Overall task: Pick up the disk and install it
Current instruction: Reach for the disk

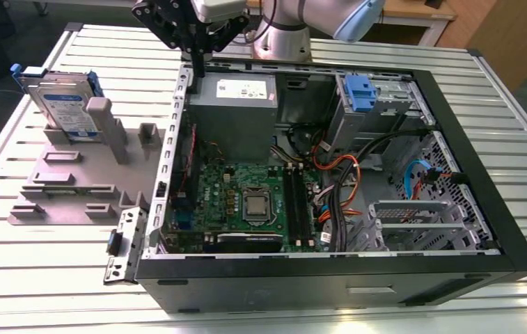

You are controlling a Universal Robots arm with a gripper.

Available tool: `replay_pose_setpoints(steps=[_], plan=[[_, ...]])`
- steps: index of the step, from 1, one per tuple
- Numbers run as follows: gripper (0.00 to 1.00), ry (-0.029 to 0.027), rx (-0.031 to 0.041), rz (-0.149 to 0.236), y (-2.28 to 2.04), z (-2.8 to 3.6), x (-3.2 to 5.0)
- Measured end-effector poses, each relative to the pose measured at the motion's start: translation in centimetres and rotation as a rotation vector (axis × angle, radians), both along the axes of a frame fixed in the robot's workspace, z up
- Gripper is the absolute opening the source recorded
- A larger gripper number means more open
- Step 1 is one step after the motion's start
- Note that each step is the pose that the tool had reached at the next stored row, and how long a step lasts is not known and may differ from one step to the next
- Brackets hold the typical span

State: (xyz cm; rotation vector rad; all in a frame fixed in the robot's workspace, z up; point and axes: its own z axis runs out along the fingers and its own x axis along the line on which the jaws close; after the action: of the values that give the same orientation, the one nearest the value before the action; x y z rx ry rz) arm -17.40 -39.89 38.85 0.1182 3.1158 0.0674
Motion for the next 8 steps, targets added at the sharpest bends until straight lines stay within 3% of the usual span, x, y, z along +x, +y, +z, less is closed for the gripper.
replay_pose_setpoints(steps=[8], plan=[[0.11, 0.0008, 0.0001, 0.0, 0.01, -0.07, -0.81]])
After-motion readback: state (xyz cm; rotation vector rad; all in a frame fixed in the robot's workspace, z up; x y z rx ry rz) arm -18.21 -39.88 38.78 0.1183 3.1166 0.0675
